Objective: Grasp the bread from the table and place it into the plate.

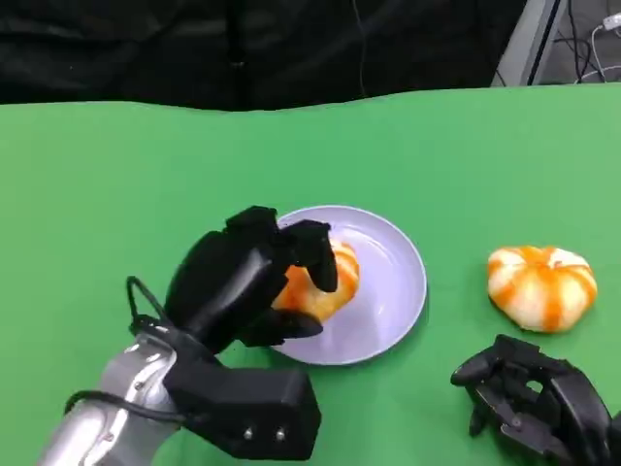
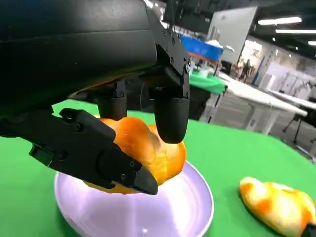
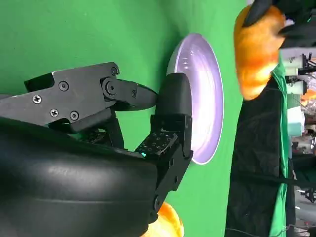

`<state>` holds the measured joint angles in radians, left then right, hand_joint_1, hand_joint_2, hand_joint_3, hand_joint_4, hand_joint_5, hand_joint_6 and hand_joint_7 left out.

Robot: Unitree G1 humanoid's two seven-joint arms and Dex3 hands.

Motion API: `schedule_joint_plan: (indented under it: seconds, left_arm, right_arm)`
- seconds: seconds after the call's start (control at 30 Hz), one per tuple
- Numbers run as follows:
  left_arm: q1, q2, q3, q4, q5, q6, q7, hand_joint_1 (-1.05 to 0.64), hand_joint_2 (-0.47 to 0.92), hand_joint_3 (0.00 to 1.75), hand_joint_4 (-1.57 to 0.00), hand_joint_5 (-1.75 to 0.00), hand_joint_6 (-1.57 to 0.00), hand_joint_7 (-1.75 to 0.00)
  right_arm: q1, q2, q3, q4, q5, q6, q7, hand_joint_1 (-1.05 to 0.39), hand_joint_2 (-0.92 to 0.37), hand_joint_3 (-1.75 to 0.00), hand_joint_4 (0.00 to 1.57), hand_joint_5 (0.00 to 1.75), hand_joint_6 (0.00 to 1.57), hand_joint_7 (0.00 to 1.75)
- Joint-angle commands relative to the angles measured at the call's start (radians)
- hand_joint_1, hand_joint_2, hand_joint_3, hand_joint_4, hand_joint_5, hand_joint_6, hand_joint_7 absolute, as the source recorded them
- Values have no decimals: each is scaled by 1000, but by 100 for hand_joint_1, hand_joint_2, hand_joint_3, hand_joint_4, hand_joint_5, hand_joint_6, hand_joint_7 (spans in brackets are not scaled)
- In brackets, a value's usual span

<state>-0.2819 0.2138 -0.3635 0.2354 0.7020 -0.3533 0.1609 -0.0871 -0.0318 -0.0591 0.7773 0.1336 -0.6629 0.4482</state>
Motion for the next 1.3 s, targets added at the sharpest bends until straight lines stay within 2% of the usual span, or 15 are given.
schedule_joint_plan:
  seconds: [0.03,0.6,0.83,0.93,0.97,1.0,1.07,1.1,1.13,1.17,1.2,1.27,1.3]
  left_arm:
    - [-51,-2,-20,71,6,-32,26,-8,83,1,-51,-175,-46,-161]
    - [-169,-38,-61,280,-5,-66,48,-6,84,0,-46,-175,-44,-158]
    - [-192,-39,-73,340,-11,-96,62,-8,86,1,-46,-175,-44,-158]
    - [-209,-42,-80,376,-8,-104,63,-10,86,0,-44,-173,-45,-152]
    - [-212,-42,-82,383,-6,-106,63,-12,84,0,-48,-160,-52,-131]
    - [-215,-41,-83,387,-7,-103,56,-12,84,0,-49,-155,-56,-123]
    - [-221,-38,-88,392,-2,-95,44,-16,83,0,-53,-133,-69,-80]
    - [-224,-35,-90,394,0,-92,39,-20,84,0,-59,-106,-80,-43]
    - [-226,-33,-93,395,2,-89,36,-24,85,0,-67,-74,-81,-23]
    - [-228,-32,-94,396,2,-87,33,-27,87,0,-76,-37,-78,-10]
    - [-228,-32,-95,397,0,-88,36,-28,88,0,-80,-22,-77,-5]
    - [-226,-31,-97,395,-3,-86,34,-30,89,1,-77,-6,-70,-1]
    - [-225,-31,-96,393,-7,-82,28,-31,90,1,-75,-3,-67,0]
  right_arm:
    - [7,-3,1,-8,1,-1,-4,-24,-92,-48,66,175,74,111]
    - [3,1,12,-11,-7,3,-34,-25,-92,-47,67,175,75,109]
    - [31,7,27,-43,-19,-3,-50,-25,-92,-47,68,175,75,108]
    - [24,8,26,-37,-13,-1,-49,-25,-92,-48,67,175,76,107]
    - [24,8,25,-37,-13,0,-49,-25,-92,-48,67,175,76,107]
    - [24,7,25,-38,-14,1,-50,-25,-92,-48,67,175,76,107]
    - [24,6,25,-37,-12,3,-46,-26,-92,-48,66,175,75,107]
    - [24,5,25,-38,-13,4,-46,-26,-92,-47,66,175,75,107]
    - [24,5,25,-39,-14,5,-48,-26,-92,-47,67,175,75,107]
    - [25,5,25,-41,-14,7,-50,-26,-92,-47,67,175,76,107]
    - [25,5,25,-39,-15,3,-50,-26,-92,-47,68,175,76,107]
    - [25,4,25,-39,-19,-2,-54,-27,-92,-47,68,175,76,106]
    - [26,3,26,-39,-20,-2,-55,-28,-92,-47,68,175,76,106]
